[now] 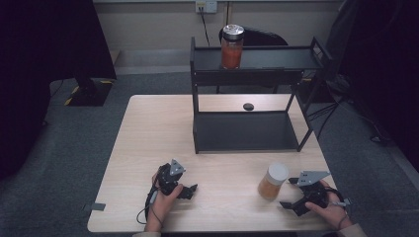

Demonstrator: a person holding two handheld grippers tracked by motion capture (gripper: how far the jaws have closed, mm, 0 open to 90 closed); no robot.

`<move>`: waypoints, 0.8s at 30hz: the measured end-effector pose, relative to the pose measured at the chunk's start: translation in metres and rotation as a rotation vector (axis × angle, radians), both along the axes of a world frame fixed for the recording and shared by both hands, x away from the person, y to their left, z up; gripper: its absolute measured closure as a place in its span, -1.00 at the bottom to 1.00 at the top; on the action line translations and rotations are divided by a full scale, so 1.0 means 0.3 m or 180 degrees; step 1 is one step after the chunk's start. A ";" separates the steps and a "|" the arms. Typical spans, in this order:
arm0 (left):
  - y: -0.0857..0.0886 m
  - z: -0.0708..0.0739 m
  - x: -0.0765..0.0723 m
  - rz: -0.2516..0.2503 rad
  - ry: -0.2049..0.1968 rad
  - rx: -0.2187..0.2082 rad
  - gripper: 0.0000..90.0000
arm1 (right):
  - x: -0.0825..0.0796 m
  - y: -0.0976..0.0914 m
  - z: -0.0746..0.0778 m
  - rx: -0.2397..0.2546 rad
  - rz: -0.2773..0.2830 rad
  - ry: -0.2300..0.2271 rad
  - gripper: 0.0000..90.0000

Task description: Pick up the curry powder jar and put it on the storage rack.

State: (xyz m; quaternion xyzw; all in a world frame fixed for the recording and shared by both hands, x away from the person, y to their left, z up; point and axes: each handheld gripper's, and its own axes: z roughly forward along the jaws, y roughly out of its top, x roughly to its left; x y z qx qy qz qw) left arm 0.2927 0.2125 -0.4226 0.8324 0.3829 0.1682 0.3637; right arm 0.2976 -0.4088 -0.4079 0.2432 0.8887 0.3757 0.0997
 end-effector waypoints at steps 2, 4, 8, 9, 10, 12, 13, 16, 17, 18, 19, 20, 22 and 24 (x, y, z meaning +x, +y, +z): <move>0.000 0.000 0.000 0.0000 0.0000 0.0000 -1.00 | 0.006 -0.005 0.007 0.0059 0.0017 0.0011 -0.96; 0.000 0.000 0.000 -0.0001 0.0000 0.0001 -1.00 | 0.007 -0.004 0.017 0.0091 0.0014 -0.0007 -0.97; 0.000 0.000 0.000 0.0000 0.0000 0.0000 -1.00 | 0.017 -0.016 0.032 0.0248 0.0035 0.0008 -0.97; 0.000 0.000 0.000 0.0000 0.0000 0.0000 -1.00 | 0.017 -0.017 0.035 0.0280 0.0041 -0.0002 -0.97; 0.000 0.000 0.000 0.0000 0.0000 0.0000 -1.00 | 0.019 -0.018 0.038 0.0314 0.0048 -0.0004 -0.97; 0.000 0.000 0.000 0.0000 0.0000 -0.0001 -1.00 | 0.019 -0.019 0.043 0.0381 0.0046 -0.0019 -0.98; 0.000 0.000 0.000 0.0000 0.0000 -0.0001 -1.00 | 0.022 -0.023 0.041 0.0454 0.0048 -0.0012 -0.98; 0.000 0.000 0.000 0.0000 -0.0001 0.0000 -1.00 | 0.026 -0.022 0.045 0.0584 0.0055 -0.0019 -0.98; 0.000 0.000 0.000 0.0000 0.0000 0.0000 -1.00 | 0.023 -0.014 0.049 0.0584 0.0046 -0.0044 -0.98; 0.000 0.000 0.000 0.0000 -0.0001 0.0000 -1.00 | 0.022 -0.006 0.051 0.0600 0.0037 -0.0052 -0.98; 0.000 0.000 0.000 0.0000 -0.0001 0.0000 -1.00 | 0.026 -0.002 0.051 0.0643 0.0055 -0.0039 -0.98; 0.000 0.000 0.000 0.0000 0.0000 0.0000 -1.00 | 0.026 0.002 0.049 0.0682 0.0064 -0.0050 -0.96; 0.000 0.000 0.000 0.0000 -0.0001 -0.0001 -1.00 | 0.029 0.012 0.050 0.0732 0.0073 -0.0060 -0.90; 0.000 0.000 0.000 0.0000 -0.0001 -0.0001 -1.00 | 0.030 0.020 0.051 0.0757 0.0091 -0.0105 -0.74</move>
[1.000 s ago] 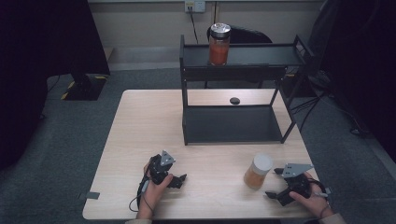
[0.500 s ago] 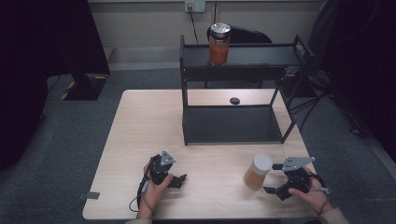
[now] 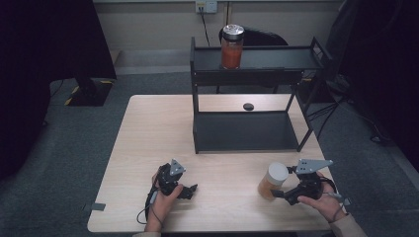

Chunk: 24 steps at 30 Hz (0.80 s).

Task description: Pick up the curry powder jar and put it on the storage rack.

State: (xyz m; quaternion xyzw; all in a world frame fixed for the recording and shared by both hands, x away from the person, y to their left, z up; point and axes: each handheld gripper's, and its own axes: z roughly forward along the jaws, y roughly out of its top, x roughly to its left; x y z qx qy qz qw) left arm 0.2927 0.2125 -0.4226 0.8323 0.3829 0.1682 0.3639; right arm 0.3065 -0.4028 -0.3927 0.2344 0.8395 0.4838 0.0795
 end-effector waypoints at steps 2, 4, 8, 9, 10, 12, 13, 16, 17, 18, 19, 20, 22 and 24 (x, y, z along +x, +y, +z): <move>0.000 0.000 0.000 0.0000 0.0000 0.0000 -1.00 | -0.002 0.008 -0.002 0.0039 0.0000 -0.0056 -0.63; 0.000 0.000 0.000 -0.0002 0.0000 0.0003 -1.00 | -0.002 0.016 -0.001 0.0056 0.0014 -0.0098 -0.52; 0.000 0.000 0.000 0.0000 0.0000 0.0000 -1.00 | 0.002 0.033 0.004 0.0058 0.0007 -0.0114 -0.37; 0.000 0.000 0.000 0.0000 0.0000 0.0000 -1.00 | 0.003 0.032 0.002 0.0090 -0.0002 -0.0105 -0.31; 0.000 0.000 0.000 -0.0001 0.0000 0.0000 -1.00 | 0.004 0.032 0.001 0.0106 0.0001 -0.0104 -0.30; 0.000 0.000 0.000 -0.0001 0.0000 0.0002 -1.00 | -0.005 0.042 0.007 0.0052 -0.0012 -0.0172 -0.27; 0.000 0.000 0.000 0.0000 0.0000 0.0000 -1.00 | -0.008 0.046 0.011 0.0022 -0.0015 -0.0195 -0.26; 0.000 0.000 0.000 0.0000 0.0000 0.0000 -1.00 | -0.009 0.058 0.027 -0.0064 -0.0038 -0.0220 -0.24; 0.000 0.000 0.000 -0.0001 0.0000 0.0001 -1.00 | -0.008 0.062 0.033 -0.0089 -0.0053 -0.0218 -0.24; 0.000 0.000 0.000 0.0000 0.0001 0.0000 -1.00 | -0.008 0.066 0.040 -0.0116 -0.0067 -0.0226 -0.24; 0.000 0.000 0.000 0.0000 0.0000 0.0000 -1.00 | -0.007 0.069 0.045 -0.0124 -0.0083 -0.0235 -0.23; 0.000 0.000 0.000 0.0000 0.0001 0.0000 -1.00 | -0.004 0.069 0.050 -0.0117 -0.0095 -0.0237 -0.23; 0.000 0.000 0.000 -0.0001 0.0001 0.0001 -1.00 | 0.005 0.067 0.064 -0.0089 -0.0127 -0.0207 -0.23; 0.000 0.000 0.000 0.0000 0.0000 0.0000 -1.00 | 0.012 0.069 0.077 -0.0078 -0.0165 -0.0208 -0.23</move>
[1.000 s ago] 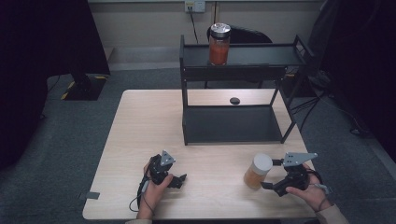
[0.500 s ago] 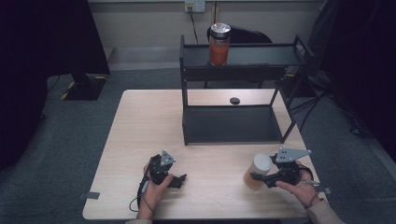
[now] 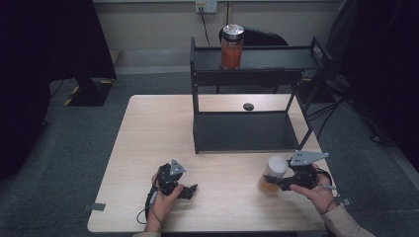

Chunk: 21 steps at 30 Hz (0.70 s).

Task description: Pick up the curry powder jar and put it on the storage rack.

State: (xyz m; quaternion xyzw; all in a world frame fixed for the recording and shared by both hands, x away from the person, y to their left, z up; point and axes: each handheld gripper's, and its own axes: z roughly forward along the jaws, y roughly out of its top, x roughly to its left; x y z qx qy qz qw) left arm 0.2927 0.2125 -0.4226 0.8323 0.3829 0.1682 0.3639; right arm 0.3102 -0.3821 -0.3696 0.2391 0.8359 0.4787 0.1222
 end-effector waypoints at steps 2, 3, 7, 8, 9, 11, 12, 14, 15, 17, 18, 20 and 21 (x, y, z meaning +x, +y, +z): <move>0.000 0.000 0.000 0.0000 0.0000 0.0001 -1.00 | 0.011 0.002 0.011 0.0019 -0.0031 0.0018 -0.23; 0.000 0.000 0.000 0.0000 0.0000 0.0000 -1.00 | 0.016 0.005 0.017 0.0023 -0.0050 0.0026 -0.23; 0.000 0.000 0.000 -0.0001 0.0000 0.0001 -1.00 | 0.037 0.017 0.041 0.0029 -0.0097 0.0036 -0.23; 0.000 0.000 0.000 0.0000 0.0000 0.0000 -1.00 | 0.045 0.018 0.048 0.0034 -0.0101 0.0053 -0.23; 0.000 0.000 0.000 0.0000 0.0000 0.0000 -1.00 | 0.052 0.020 0.053 0.0046 -0.0108 0.0071 -0.23; 0.000 0.000 0.000 0.0000 0.0000 0.0000 -1.00 | 0.066 0.024 0.065 0.0048 -0.0128 0.0100 -0.23; 0.000 0.000 0.000 0.0000 0.0000 0.0000 -1.00 | 0.071 0.026 0.071 0.0050 -0.0141 0.0096 -0.23; 0.000 0.000 0.000 0.0000 0.0000 0.0001 -1.00 | 0.081 0.031 0.087 0.0023 -0.0148 0.0082 -0.23; 0.000 0.000 0.000 0.0000 0.0000 0.0000 -1.00 | 0.083 0.033 0.093 0.0024 -0.0161 0.0070 -0.23; 0.000 0.000 0.000 -0.0001 0.0000 0.0001 -1.00 | 0.091 0.036 0.108 0.0021 -0.0169 0.0065 -0.23; 0.000 0.000 0.000 0.0000 0.0000 0.0000 -1.00 | 0.095 0.037 0.115 0.0027 -0.0183 0.0071 -0.23; 0.000 0.000 0.000 0.0000 0.0000 0.0000 -1.00 | 0.105 0.034 0.127 0.0052 -0.0201 0.0073 -0.23; 0.000 0.000 0.000 0.0000 0.0000 0.0000 -1.00 | 0.109 0.033 0.131 0.0068 -0.0215 0.0067 -0.23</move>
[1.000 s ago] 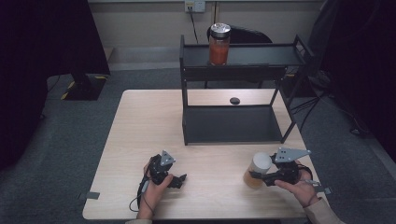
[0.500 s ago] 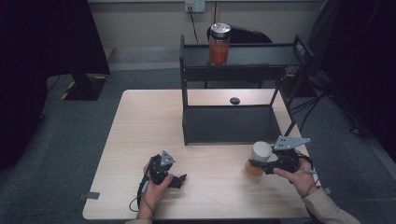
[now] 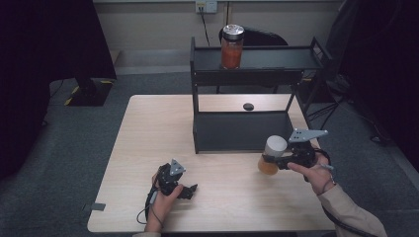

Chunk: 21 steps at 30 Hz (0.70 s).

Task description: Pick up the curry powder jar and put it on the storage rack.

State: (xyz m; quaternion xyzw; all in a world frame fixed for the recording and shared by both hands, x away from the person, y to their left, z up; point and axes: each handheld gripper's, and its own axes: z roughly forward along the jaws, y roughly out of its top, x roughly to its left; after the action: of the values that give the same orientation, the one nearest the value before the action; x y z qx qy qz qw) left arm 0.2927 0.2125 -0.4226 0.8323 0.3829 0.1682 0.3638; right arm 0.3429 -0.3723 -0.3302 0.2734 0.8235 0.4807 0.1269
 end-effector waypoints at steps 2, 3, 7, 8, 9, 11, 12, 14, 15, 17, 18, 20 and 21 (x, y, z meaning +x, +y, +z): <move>0.000 0.000 0.000 -0.0001 0.0000 0.0001 -1.00 | 0.008 -0.001 0.010 0.0015 -0.0023 -0.0021 -0.23; 0.000 0.000 0.000 0.0000 0.0000 0.0000 -1.00 | 0.013 -0.001 0.017 0.0010 -0.0034 -0.0024 -0.23; 0.000 0.000 0.000 -0.0001 0.0000 0.0001 -1.00 | 0.037 -0.001 0.044 -0.0003 -0.0070 -0.0010 -0.23; 0.000 0.000 0.000 0.0000 0.0000 0.0000 -1.00 | 0.042 -0.001 0.051 -0.0003 -0.0080 -0.0006 -0.23; 0.000 0.000 0.000 -0.0001 0.0000 0.0001 -1.00 | 0.047 -0.001 0.058 -0.0004 -0.0089 -0.0002 -0.23; 0.000 0.000 0.000 -0.0001 0.0000 0.0001 -1.00 | 0.056 -0.002 0.067 0.0006 -0.0111 -0.0008 -0.23; 0.000 0.000 0.000 -0.0001 0.0000 0.0001 -1.00 | 0.062 -0.003 0.073 0.0012 -0.0121 -0.0002 -0.23; 0.000 0.000 0.000 -0.0002 0.0000 0.0003 -1.00 | 0.073 -0.002 0.088 0.0008 -0.0139 0.0017 -0.23; 0.000 0.000 0.000 -0.0001 0.0000 0.0001 -1.00 | 0.078 -0.003 0.093 0.0011 -0.0147 0.0015 -0.23; 0.000 0.000 0.000 -0.0002 0.0000 0.0003 -1.00 | 0.088 -0.002 0.107 0.0010 -0.0160 0.0024 -0.23; 0.000 0.000 0.000 -0.0001 0.0000 0.0001 -1.00 | 0.094 -0.001 0.115 0.0008 -0.0160 0.0033 -0.23; 0.000 0.000 0.000 -0.0001 0.0000 0.0001 -1.00 | 0.103 0.001 0.129 0.0003 -0.0174 0.0035 -0.23; 0.000 0.000 0.000 -0.0001 0.0000 0.0002 -1.00 | 0.106 0.002 0.135 0.0005 -0.0180 0.0027 -0.23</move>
State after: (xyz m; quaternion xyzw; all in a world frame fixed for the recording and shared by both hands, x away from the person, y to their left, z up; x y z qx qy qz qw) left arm 0.2928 0.2125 -0.4226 0.8325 0.3828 0.1682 0.3636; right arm 0.3748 -0.3717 -0.2898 0.2988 0.8155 0.4764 0.1366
